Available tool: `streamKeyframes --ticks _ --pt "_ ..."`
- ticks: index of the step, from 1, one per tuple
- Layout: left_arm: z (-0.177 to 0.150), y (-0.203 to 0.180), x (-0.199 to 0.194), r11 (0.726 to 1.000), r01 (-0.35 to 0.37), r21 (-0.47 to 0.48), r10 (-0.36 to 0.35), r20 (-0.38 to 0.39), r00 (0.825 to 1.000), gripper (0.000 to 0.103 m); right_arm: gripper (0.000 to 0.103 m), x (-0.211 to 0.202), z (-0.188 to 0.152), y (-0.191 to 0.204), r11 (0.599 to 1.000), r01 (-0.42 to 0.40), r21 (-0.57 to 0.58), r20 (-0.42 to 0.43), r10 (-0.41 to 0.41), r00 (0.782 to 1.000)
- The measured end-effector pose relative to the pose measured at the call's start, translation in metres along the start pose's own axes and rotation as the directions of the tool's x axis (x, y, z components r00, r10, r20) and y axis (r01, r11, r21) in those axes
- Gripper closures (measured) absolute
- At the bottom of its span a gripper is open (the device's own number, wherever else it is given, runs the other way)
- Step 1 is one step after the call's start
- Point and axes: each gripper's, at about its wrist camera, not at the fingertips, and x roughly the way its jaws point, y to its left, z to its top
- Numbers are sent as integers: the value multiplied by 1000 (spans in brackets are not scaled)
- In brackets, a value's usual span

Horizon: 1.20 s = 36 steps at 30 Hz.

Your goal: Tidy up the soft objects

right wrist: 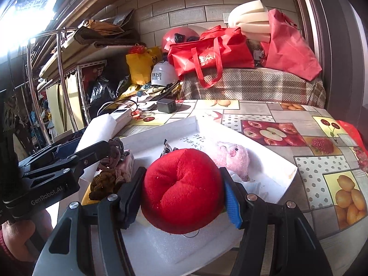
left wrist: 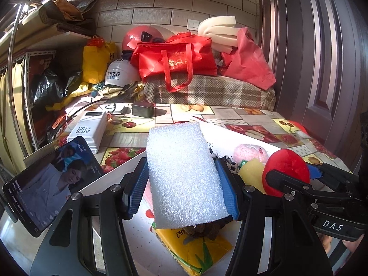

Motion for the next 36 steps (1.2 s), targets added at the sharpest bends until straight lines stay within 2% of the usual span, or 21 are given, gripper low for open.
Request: streamKeyframes --ticks 7,9,10,13,15,16,31,36 --pt "2 9 8 998 -32 -52 31 -25 999 42 37 8 5 1 1000 15 -7 0 -15 1000" --pt "3 6 8 998 -53 -43 52 -18 998 27 26 8 5 0 1000 16 -5 -3 -16 1000" --pt "3 4 5 997 -63 -35 63 -2 998 16 16 8 5 0 1000 22 -1 -3 -22 1000" --pt "1 -4 -3 995 -103 1 103 51 993 7 13 6 5 -2 999 33 10 12 -33 999" --pt "0 -5 -6 993 -121 10 120 67 991 6 0 4 5 -4 999 44 24 21 -45 999" --pt "0 -4 -6 992 -126 8 125 67 990 1 0 3 5 -6 999 42 34 29 -43 999" --pt "-3 -7 -24 987 -158 10 154 158 975 0 0 -9 4 -1 997 81 19 111 -83 990" --pt "-3 -8 -25 988 -157 8 153 161 975 0 0 -16 3 3 990 139 10 150 -139 979"
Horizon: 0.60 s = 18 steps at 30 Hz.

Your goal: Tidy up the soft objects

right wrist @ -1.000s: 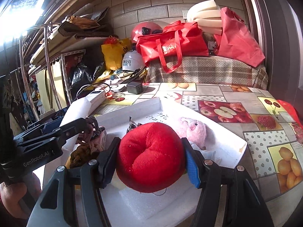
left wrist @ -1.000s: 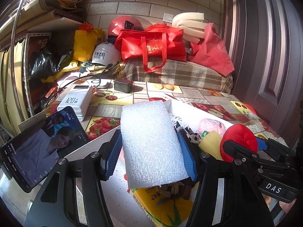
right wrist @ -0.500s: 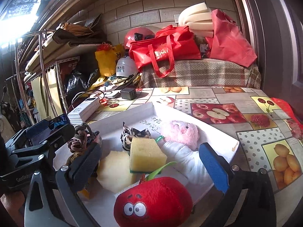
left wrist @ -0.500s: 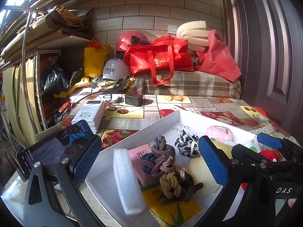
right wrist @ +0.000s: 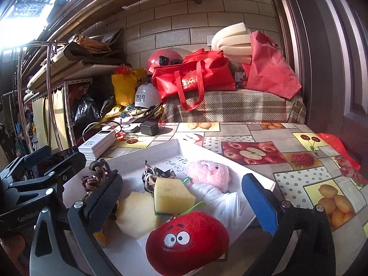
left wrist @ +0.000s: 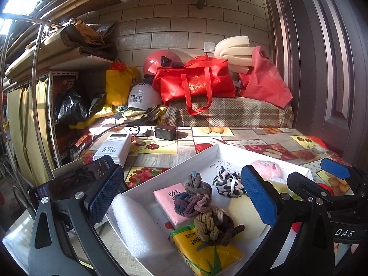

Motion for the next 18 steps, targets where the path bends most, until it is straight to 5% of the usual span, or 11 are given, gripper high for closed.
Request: streamKeyframes --ticks 6,18 --pt "-2 -3 -6 1000 -2 -1 2 0 1000 0 0 -5 -1 -4 998 60 13 2 -61 998" --pt "-9 -17 -29 1000 15 4 -15 -13 1000 0 0 -33 -9 -12 999 48 17 38 -49 998"
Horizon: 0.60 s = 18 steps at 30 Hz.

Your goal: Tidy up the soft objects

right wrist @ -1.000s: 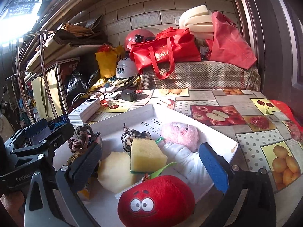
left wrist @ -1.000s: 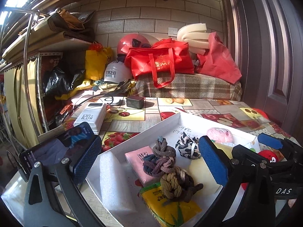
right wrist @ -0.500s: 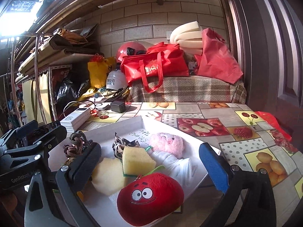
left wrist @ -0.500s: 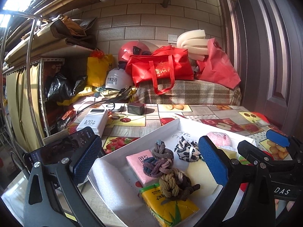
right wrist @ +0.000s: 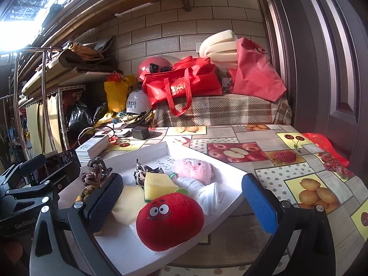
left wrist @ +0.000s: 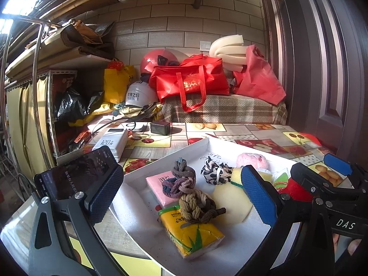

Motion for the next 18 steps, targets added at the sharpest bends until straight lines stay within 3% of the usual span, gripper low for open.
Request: streamKeyframes --ticks 10,18 --pt "-12 -22 -31 996 81 32 -80 -36 996 0 0 -32 -13 -21 1000 -27 13 -54 27 998" --pt "-21 -35 -54 994 101 38 -98 -79 992 0 0 -80 -26 -42 1000 8 -26 -52 -10 999"
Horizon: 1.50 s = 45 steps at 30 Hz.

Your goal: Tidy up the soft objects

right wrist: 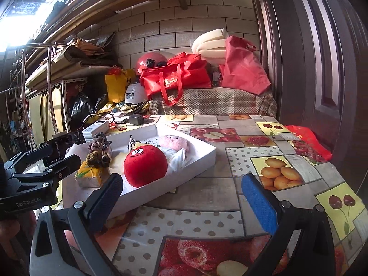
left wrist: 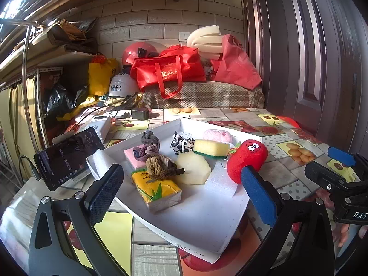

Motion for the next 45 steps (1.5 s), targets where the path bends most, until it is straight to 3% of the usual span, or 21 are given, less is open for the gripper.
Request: streamKeyframes --ticks 6,8,11,15,17,19,20,23,25,27,40,45 --pt "-8 -12 -16 1000 22 6 -21 -35 999 0 0 -23 -6 -27 997 69 37 -43 -68 997" --pt "-10 -14 -21 1000 -17 3 17 -43 999 0 0 -30 -9 -32 996 77 45 -68 -74 995" --pt "-8 -13 -34 995 -103 1 103 8 995 0 0 -56 -11 -34 993 108 52 26 -109 994" --pt "-8 -12 -57 993 -119 -12 120 93 988 0 0 -91 -14 -33 987 143 69 196 -154 968" --pt "-8 -18 -63 988 -157 1 155 120 981 0 0 -96 -14 -35 981 172 86 220 -187 957" --pt "-7 -23 -59 989 -142 30 138 104 985 0 0 -88 -11 -39 974 204 101 168 -219 961" --pt "-7 -25 -55 993 -110 42 107 80 991 0 0 -82 -11 -42 978 184 103 125 -196 973" --pt "-11 -29 -36 998 -35 48 37 -42 998 0 0 -76 -12 -46 975 190 117 79 -200 977" --pt "-14 -30 -24 998 -51 47 56 -117 992 0 0 -74 -12 -45 973 202 111 66 -210 975" --pt "-16 -33 -18 994 -86 63 94 -145 985 0 0 -74 -14 -44 974 199 104 60 -206 977" --pt "-18 -29 -15 993 -109 50 116 -165 979 0 0 -75 -17 -54 965 209 161 35 -217 975" --pt "-9 -38 -25 976 -181 124 191 -66 979 0 0 -73 -15 -52 968 206 144 31 -213 977"
